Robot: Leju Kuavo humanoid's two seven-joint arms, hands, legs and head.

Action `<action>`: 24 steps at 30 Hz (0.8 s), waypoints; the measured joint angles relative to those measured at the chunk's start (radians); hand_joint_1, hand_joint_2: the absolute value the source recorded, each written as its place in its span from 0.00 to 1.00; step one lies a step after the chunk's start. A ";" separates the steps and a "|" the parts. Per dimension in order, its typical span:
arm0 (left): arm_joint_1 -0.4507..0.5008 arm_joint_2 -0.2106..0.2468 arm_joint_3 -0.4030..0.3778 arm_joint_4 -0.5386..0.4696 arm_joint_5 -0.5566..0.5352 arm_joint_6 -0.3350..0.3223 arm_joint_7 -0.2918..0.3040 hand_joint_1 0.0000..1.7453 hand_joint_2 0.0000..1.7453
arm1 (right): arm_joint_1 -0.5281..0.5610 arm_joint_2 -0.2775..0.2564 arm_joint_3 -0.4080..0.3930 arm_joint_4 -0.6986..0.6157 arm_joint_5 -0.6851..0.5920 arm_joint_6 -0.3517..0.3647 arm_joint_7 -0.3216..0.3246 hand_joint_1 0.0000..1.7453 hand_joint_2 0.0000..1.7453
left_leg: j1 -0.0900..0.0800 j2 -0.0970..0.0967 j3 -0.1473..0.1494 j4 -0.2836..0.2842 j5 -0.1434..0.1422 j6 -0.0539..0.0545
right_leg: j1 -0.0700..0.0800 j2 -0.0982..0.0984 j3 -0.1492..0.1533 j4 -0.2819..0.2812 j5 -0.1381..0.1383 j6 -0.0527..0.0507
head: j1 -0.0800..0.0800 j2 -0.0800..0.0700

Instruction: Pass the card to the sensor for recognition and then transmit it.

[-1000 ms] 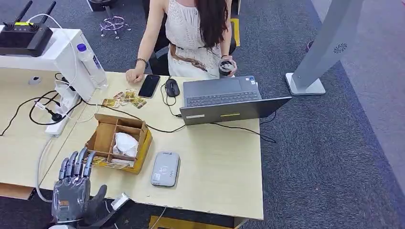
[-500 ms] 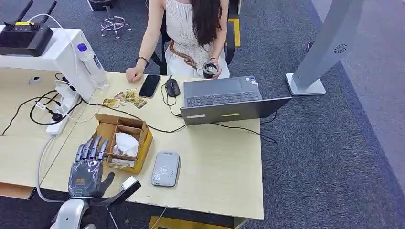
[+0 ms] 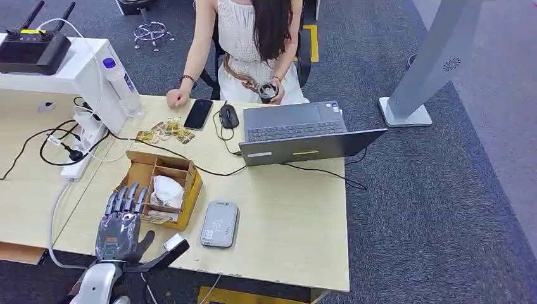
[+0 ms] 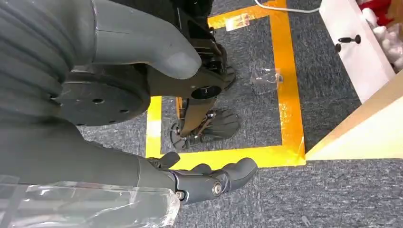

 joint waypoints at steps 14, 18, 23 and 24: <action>-0.006 -0.006 0.000 0.006 0.000 -0.002 0.000 0.00 1.00 | 0.000 0.000 0.000 0.000 0.000 0.001 0.000 0.00 1.00 | 0.000 0.000 0.000 0.000 0.000 0.000 | 0.000 0.000 0.000 0.000 0.000 0.000 | 0.000 0.000; -0.006 -0.007 0.000 0.006 0.000 -0.002 0.000 0.00 1.00 | 0.000 0.000 0.000 0.000 0.000 0.000 0.000 0.00 1.00 | 0.000 0.000 0.000 0.000 0.000 0.000 | 0.000 0.000 0.000 0.000 0.000 0.000 | 0.000 0.000; -0.006 -0.009 0.000 0.006 -0.003 -0.002 -0.003 0.00 1.00 | 0.000 0.000 0.000 0.000 0.002 0.001 -0.001 0.00 1.00 | 0.000 0.000 0.000 0.000 0.000 0.000 | 0.000 0.000 0.000 0.000 0.000 0.000 | 0.000 0.000; -0.007 -0.009 -0.001 0.006 -0.003 -0.001 -0.005 0.00 1.00 | 0.000 0.000 0.000 0.000 0.003 0.001 -0.002 0.00 1.00 | 0.000 0.000 0.000 0.000 0.000 0.000 | 0.000 0.000 0.000 0.000 0.000 0.000 | 0.000 0.000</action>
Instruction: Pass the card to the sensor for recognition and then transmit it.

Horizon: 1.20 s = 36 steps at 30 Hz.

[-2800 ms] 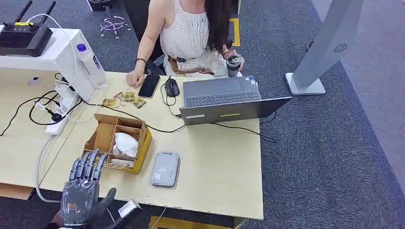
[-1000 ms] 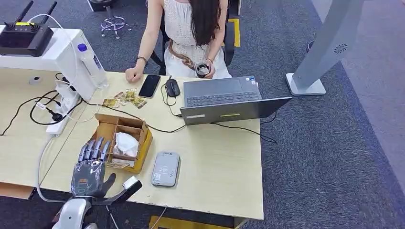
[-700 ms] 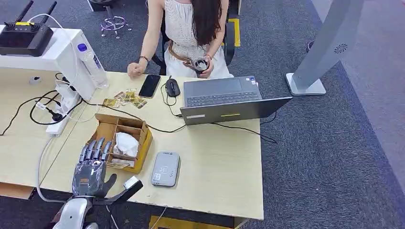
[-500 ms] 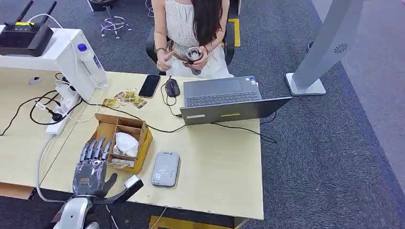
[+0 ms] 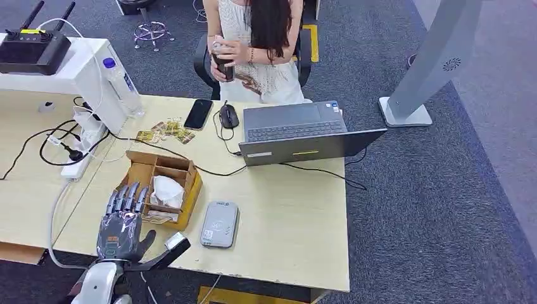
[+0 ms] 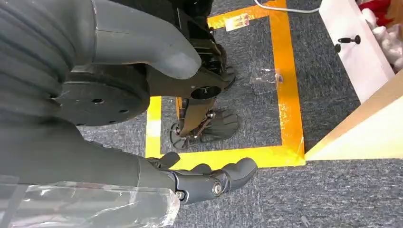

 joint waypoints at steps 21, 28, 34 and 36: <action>-0.016 0.000 -0.029 0.000 -0.003 0.009 -0.004 0.00 1.00 | -0.001 0.002 0.000 -0.005 0.012 0.001 0.001 0.00 1.00 | 0.000 0.000 0.000 0.000 0.000 0.000 | 0.000 0.000 0.000 0.000 0.000 0.000 | 0.000 0.000; -0.016 0.000 -0.029 0.000 0.002 0.009 -0.003 1.00 1.00 | -0.001 0.002 0.000 -0.005 0.012 0.000 0.000 0.00 1.00 | 0.000 0.000 0.000 0.000 0.000 0.000 | 0.000 0.000 0.000 0.000 0.000 0.000 | 0.000 0.000; -0.016 0.002 -0.029 0.000 0.014 0.006 -0.008 1.00 1.00 | -0.001 0.002 0.000 -0.005 0.016 0.000 0.001 0.00 1.00 | 0.000 0.000 0.000 0.000 0.000 0.000 | 0.000 0.000 0.000 0.000 0.000 0.000 | 0.000 0.000; -0.016 0.004 -0.029 0.000 0.019 0.006 -0.010 1.00 1.00 | -0.001 0.002 0.000 -0.005 0.018 0.000 0.001 0.00 1.00 | 0.000 0.000 0.000 0.000 0.000 0.000 | 0.000 0.000 0.000 0.000 0.000 0.000 | 0.000 0.000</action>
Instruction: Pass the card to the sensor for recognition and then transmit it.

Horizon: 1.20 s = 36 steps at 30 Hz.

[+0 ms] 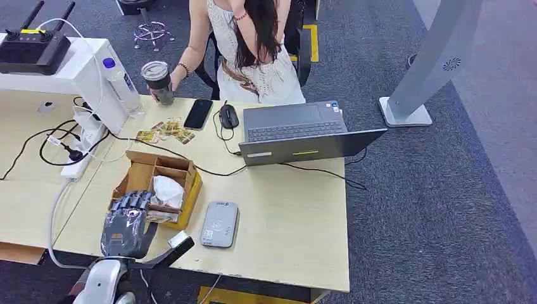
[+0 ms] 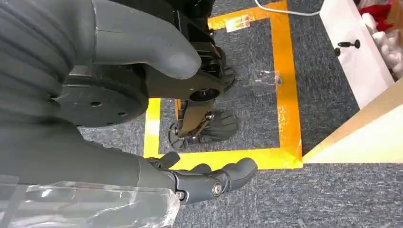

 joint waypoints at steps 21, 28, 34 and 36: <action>-0.002 0.001 0.000 0.000 0.009 0.000 0.000 1.00 1.00 | 0.000 0.000 0.000 0.000 0.000 0.000 0.000 0.00 1.00 | 0.000 0.000 0.000 0.000 0.000 0.000 | 0.000 0.000 0.000 0.000 0.000 0.000 | 0.000 0.000; -0.002 0.001 0.000 0.000 0.009 0.000 0.000 1.00 1.00 | 0.000 0.000 0.000 0.000 0.000 0.000 0.000 0.00 1.00 | 0.000 0.000 0.000 0.000 0.000 0.000 | 0.000 0.000 0.000 0.000 0.000 0.000 | 0.000 0.000; -0.003 0.001 0.000 0.000 0.010 0.000 0.000 1.00 1.00 | 0.000 0.000 0.000 0.000 0.000 0.000 0.000 0.00 1.00 | 0.000 0.000 0.000 0.000 0.000 0.000 | 0.000 0.000 0.000 0.000 0.000 0.000 | 0.000 0.000; -0.003 0.001 0.000 0.000 0.013 -0.002 -0.002 1.00 1.00 | 0.000 0.000 0.000 0.000 0.001 0.000 0.000 0.00 1.00 | 0.000 0.000 0.000 0.000 0.000 0.000 | 0.000 0.000 0.000 0.000 0.000 0.000 | 0.000 0.000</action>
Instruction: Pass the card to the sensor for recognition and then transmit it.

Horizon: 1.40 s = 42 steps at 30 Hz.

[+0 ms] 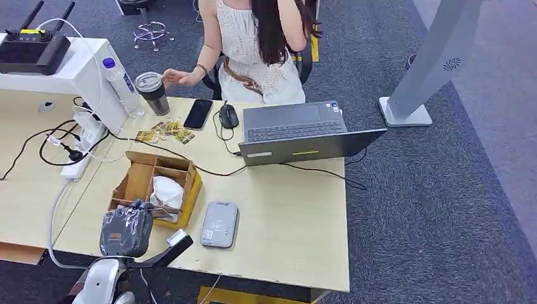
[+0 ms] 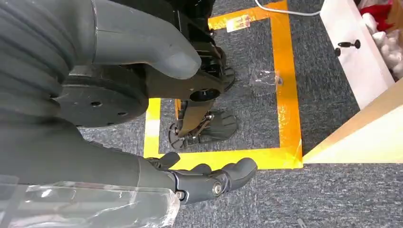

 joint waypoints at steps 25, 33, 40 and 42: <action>-0.002 0.000 0.000 -0.005 -0.008 0.080 0.021 1.00 1.00 | 0.001 0.000 -0.009 0.000 0.015 -0.002 0.000 0.00 1.00 | 0.000 0.000 0.000 0.000 0.000 0.000 | 0.000 0.000 0.000 0.000 0.000 0.000 | 0.000 0.000; -0.002 0.000 0.000 -0.019 -0.016 0.080 0.018 1.00 1.00 | 0.001 0.000 -0.011 0.000 0.020 -0.001 -0.001 0.00 1.00 | 0.000 0.000 0.000 0.000 0.000 0.000 | 0.000 0.000 0.000 0.000 0.000 0.000 | 0.000 0.000; -0.010 0.000 0.000 -0.096 -0.031 0.070 0.009 1.00 1.00 | 0.002 0.000 -0.017 0.000 0.021 0.000 -0.004 0.00 1.00 | 0.000 0.000 0.000 0.000 0.000 0.000 | 0.000 0.000 0.000 0.000 0.000 0.000 | 0.000 0.000; -0.011 0.000 0.000 -0.113 -0.031 0.066 0.009 1.00 1.00 | 0.002 0.000 -0.018 0.000 0.021 0.000 -0.005 0.00 1.00 | 0.000 0.000 0.000 0.000 0.000 0.000 | 0.000 0.000 0.000 0.000 0.000 0.000 | 0.000 0.000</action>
